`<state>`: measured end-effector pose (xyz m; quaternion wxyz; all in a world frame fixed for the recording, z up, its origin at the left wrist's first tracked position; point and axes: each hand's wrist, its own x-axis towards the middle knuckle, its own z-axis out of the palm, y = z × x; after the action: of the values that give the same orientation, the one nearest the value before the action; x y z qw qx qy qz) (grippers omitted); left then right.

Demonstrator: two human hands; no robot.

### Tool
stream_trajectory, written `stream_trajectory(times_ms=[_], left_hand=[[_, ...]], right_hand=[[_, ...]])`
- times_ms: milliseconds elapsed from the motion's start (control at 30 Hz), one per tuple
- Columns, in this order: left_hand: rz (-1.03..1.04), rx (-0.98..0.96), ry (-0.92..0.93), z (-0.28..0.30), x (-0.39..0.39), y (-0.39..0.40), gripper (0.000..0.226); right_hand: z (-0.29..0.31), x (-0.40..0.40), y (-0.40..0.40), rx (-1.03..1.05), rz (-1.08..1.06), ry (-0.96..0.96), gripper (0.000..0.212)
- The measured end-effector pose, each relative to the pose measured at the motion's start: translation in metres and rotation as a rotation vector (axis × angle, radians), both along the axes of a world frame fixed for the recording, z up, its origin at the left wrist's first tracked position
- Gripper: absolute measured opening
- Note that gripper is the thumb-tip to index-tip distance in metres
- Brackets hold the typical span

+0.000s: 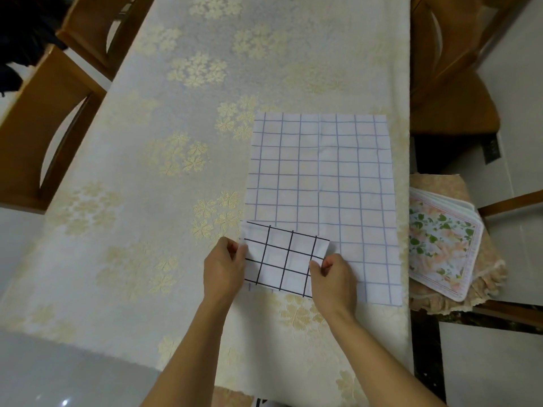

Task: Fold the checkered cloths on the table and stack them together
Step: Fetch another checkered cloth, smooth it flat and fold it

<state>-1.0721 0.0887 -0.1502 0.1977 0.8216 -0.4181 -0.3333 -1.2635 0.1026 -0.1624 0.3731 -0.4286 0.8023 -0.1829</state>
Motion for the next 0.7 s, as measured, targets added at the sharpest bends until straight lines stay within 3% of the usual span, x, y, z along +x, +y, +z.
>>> stream_trajectory(times_ms=[233,300,400,467,567,700], left_hand=[[0.118,-0.04,0.188,0.009,0.006,0.007,0.014],[0.175,-0.06,0.274,0.016,0.005,0.008,0.019],[0.266,-0.08,0.449,0.029,0.002,0.013,0.028],[0.287,-0.09,0.551,0.038,-0.001,0.016,0.023],[0.254,-0.086,0.648,0.054,-0.008,0.024,0.013],[0.201,-0.057,0.701,0.071,-0.024,0.034,0.013]], right_hand=[[0.018,-0.006,-0.01,-0.053,-0.064,-0.263,0.02],[0.023,-0.011,-0.014,-0.051,-0.115,-0.384,0.014],[0.034,-0.021,-0.018,-0.058,-0.118,-0.556,0.022],[0.044,-0.029,-0.021,-0.074,-0.085,-0.598,0.012],[0.057,-0.042,-0.023,-0.065,-0.022,-0.617,0.032],[0.078,-0.058,-0.016,-0.134,0.073,-0.596,0.039]])
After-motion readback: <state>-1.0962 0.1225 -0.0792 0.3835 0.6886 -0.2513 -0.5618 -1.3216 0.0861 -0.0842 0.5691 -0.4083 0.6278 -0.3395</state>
